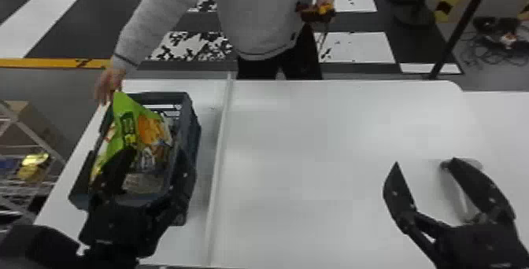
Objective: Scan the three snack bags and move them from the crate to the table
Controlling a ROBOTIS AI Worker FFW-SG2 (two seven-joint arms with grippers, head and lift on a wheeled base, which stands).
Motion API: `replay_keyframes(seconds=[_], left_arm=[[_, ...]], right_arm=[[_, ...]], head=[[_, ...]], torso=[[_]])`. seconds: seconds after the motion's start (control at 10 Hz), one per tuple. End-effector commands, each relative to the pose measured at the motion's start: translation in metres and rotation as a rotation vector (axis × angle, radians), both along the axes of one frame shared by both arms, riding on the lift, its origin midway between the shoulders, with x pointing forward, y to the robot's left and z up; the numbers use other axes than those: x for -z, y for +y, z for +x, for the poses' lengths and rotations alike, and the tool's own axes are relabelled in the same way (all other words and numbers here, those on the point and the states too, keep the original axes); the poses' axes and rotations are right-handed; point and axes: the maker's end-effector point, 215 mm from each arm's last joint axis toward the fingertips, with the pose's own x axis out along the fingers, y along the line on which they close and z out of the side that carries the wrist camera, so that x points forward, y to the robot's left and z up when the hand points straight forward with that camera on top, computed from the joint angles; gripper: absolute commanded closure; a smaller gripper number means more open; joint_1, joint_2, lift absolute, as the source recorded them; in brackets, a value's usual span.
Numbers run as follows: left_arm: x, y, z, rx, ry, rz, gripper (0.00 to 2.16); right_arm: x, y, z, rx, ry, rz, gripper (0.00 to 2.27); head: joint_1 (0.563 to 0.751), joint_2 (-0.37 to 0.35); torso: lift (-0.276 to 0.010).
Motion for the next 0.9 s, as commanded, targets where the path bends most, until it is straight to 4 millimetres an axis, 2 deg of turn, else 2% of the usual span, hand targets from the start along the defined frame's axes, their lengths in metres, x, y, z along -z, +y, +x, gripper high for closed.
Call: replay_keyframes(seconds=[0.0, 0.2, 0.4, 0.6, 0.8], left_arm=[[-0.019, 0.018, 0.0, -0.032, -0.029, 0.028, 0.1], [-0.029, 0.056, -0.003, -0.11, -0.037, 0.067, 0.1], [-0.025, 0.091, -0.005, -0.167, -0.024, 0.078, 0.1], [-0.005, 0.117, -0.008, -0.202, 0.011, 0.092, 0.1], [0.015, 0.135, -0.005, -0.225, 0.038, 0.085, 0.1]], right_arm=[[0.001, 0.0, 0.0, -0.002, 0.001, 0.0, 0.11], [0.001, 0.001, 0.0, -0.005, 0.002, -0.002, 0.11], [0.002, 0.005, -0.001, -0.01, 0.004, 0.004, 0.11], [0.001, 0.017, -0.004, -0.028, 0.001, 0.001, 0.11], [0.003, 0.024, -0.006, -0.035, 0.005, 0.001, 0.11]], head=[[0.695, 0.073], [0.695, 0.122], [0.695, 0.188], [0.695, 0.244], [0.695, 0.314]], torso=[[-0.062], [-0.062], [-0.062], [-0.062], [-0.062]])
